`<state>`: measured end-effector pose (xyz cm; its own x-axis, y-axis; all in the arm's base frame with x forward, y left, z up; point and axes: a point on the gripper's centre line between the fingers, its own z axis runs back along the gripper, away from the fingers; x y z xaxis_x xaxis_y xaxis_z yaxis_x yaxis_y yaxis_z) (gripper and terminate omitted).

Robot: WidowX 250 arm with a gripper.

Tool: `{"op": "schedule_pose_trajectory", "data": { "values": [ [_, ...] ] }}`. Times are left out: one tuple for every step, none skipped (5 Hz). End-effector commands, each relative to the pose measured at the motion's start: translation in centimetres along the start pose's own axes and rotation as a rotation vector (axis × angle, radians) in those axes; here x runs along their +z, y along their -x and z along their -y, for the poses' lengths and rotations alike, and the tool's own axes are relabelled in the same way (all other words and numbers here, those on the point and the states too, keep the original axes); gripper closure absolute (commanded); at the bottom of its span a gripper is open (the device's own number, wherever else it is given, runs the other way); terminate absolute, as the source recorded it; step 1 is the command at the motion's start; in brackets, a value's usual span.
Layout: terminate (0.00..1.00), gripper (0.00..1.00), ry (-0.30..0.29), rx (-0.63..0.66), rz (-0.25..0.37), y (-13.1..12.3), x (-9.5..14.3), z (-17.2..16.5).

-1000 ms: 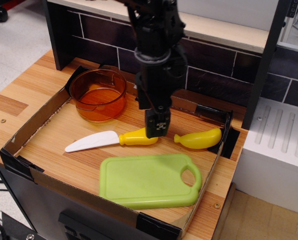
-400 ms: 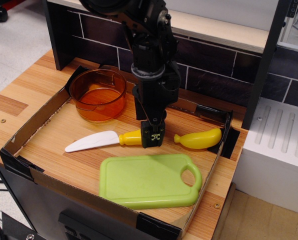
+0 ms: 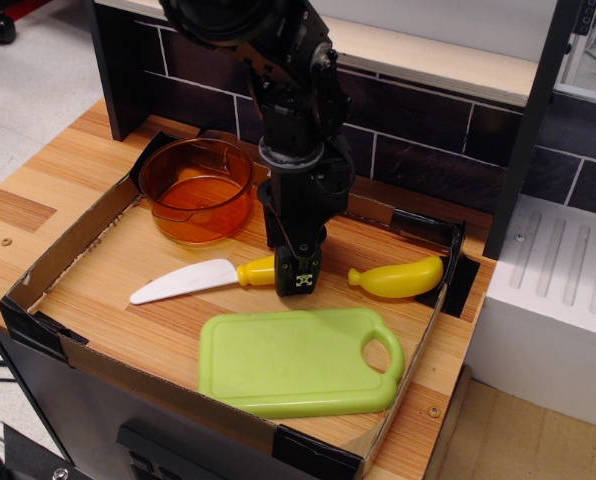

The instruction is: Put knife on cutting board

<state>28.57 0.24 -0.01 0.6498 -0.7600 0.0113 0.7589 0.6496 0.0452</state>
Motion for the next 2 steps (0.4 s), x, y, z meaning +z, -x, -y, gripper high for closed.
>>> {"op": "schedule_pose_trajectory", "data": {
  "values": [
    [0.0, 1.0, -0.023, 0.009, 0.036, -0.5, 1.0, -0.6],
    [0.0, 1.0, 0.001, 0.032, 0.044, -1.1, 2.3, -0.5]
  ]
}}
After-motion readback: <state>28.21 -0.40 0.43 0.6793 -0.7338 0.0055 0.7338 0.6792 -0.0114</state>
